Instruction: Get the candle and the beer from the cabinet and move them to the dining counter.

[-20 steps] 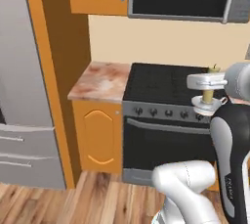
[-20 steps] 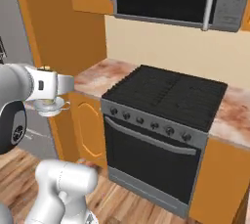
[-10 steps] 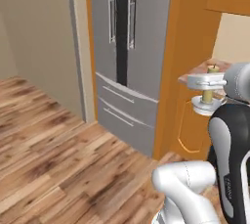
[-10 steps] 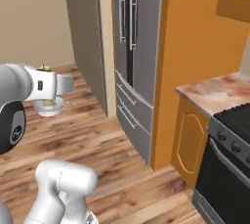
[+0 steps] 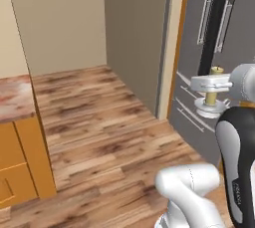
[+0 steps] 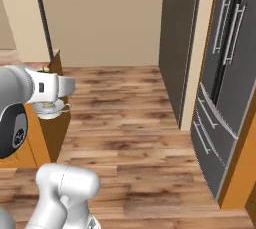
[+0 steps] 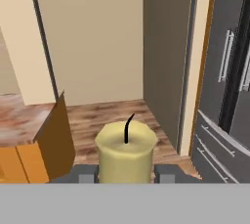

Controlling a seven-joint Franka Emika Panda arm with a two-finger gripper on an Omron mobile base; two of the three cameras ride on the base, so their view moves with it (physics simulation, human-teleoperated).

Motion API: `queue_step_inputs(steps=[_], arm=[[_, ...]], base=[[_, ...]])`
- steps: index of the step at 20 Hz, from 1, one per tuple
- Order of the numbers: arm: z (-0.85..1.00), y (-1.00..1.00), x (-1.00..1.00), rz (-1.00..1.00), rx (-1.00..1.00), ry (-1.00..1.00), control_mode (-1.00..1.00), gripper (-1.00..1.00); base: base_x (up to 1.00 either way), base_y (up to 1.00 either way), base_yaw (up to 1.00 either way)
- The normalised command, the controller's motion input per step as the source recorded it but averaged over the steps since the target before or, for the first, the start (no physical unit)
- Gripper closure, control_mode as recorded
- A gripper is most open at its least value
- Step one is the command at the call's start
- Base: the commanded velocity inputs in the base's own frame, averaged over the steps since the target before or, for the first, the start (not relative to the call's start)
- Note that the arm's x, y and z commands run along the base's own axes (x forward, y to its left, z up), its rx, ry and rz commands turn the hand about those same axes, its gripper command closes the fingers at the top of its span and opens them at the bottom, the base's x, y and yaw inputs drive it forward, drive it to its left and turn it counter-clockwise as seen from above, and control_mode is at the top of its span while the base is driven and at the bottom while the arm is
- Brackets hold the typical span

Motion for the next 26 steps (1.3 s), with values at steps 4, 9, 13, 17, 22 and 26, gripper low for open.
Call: queue_step_inputs(steps=[4,9,13,17,22,26], arm=[[0.00,0.00,0.00,0.00,0.00,0.00,1.00,1.00],[0.00,0.00,0.00,0.00,0.00,0.00,1.00,1.00],[0.00,0.00,0.00,0.00,0.00,0.00,1.00,1.00],[0.00,0.00,0.00,0.00,0.00,0.00,1.00,1.00],[0.00,0.00,0.00,0.00,0.00,0.00,1.00,1.00],[0.00,0.00,0.00,0.00,0.00,0.00,1.00,1.00]], base=[[0.96,0.02,0.03],[1.00,0.48,0.25],[1.00,0.37,0.41],[1.00,0.03,0.37],[1.00,-0.04,0.25],[1.00,-0.49,0.02]])
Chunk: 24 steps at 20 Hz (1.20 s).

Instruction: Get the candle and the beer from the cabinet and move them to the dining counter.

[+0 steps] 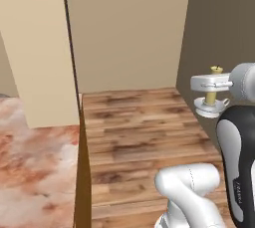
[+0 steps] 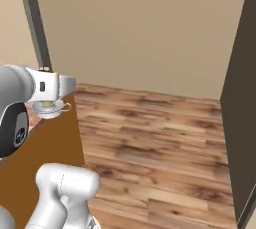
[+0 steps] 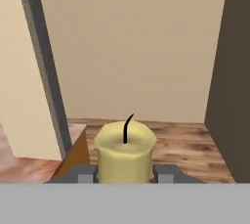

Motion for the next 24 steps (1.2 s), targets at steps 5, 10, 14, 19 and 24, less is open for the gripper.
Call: queue_step_inputs(steps=[5,10,14,19,24], arm=[[0.00,0.00,0.00,0.00,0.00,0.00,1.00,1.00],[0.00,0.00,0.00,0.00,0.00,0.00,1.00,1.00],[0.00,0.00,0.00,0.00,0.00,0.00,1.00,1.00],[0.00,0.00,0.00,0.00,0.00,0.00,1.00,1.00],[0.00,0.00,0.00,0.00,0.00,0.00,1.00,1.00]], base=[[1.00,-0.51,-0.05],[1.00,-0.42,-0.14],[1.00,-0.42,-0.16],[1.00,-0.32,-0.17],[1.00,-0.04,-0.01]])
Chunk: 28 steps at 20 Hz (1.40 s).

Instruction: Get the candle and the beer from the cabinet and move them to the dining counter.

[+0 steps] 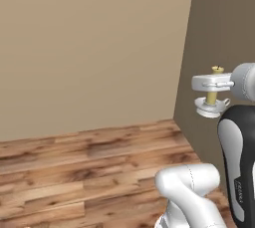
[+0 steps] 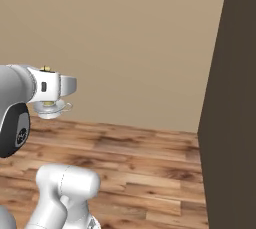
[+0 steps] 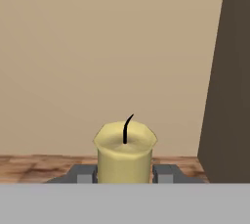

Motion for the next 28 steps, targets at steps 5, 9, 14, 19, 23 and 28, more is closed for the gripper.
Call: queue_step_inputs(steps=[5,9,14,19,23,28], arm=[[0.00,0.00,0.00,0.00,0.00,0.00,1.00,1.00],[0.00,0.00,0.00,0.00,0.00,0.00,1.00,1.00],[0.00,0.00,0.00,0.00,0.00,0.00,1.00,1.00],[0.00,0.00,0.00,0.00,0.00,0.00,1.00,1.00],[0.00,0.00,0.00,0.00,0.00,0.00,1.00,1.00],[0.00,0.00,0.00,0.00,0.00,0.00,1.00,1.00]], base=[[1.00,-0.05,0.17],[1.00,-0.26,0.47],[1.00,-0.15,0.62],[1.00,-0.13,0.71],[1.00,-0.14,0.72],[1.00,-0.12,0.75]])
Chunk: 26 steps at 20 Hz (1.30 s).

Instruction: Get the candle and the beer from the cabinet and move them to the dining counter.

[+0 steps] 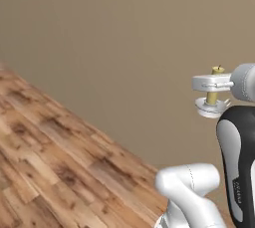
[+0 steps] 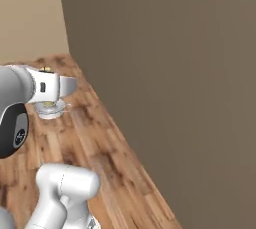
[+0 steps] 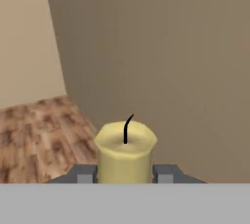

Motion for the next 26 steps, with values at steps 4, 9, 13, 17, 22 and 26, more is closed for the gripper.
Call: queue_step_inputs(steps=[4,9,13,17,22,26], arm=[[0.00,0.00,0.00,0.00,0.00,0.00,1.00,1.00],[0.00,0.00,0.00,0.00,0.00,0.00,1.00,1.00],[0.00,0.00,0.00,0.00,0.00,0.00,1.00,1.00],[0.00,0.00,0.00,0.00,0.00,0.00,1.00,1.00],[0.00,0.00,0.00,0.00,0.00,0.00,1.00,1.00],[0.00,0.00,0.00,0.00,0.00,0.00,1.00,1.00]], base=[[1.00,-0.12,0.76],[1.00,-0.12,0.75],[1.00,-0.18,0.72],[1.00,-0.18,0.72],[1.00,-0.18,0.71],[1.00,-0.16,0.66]])
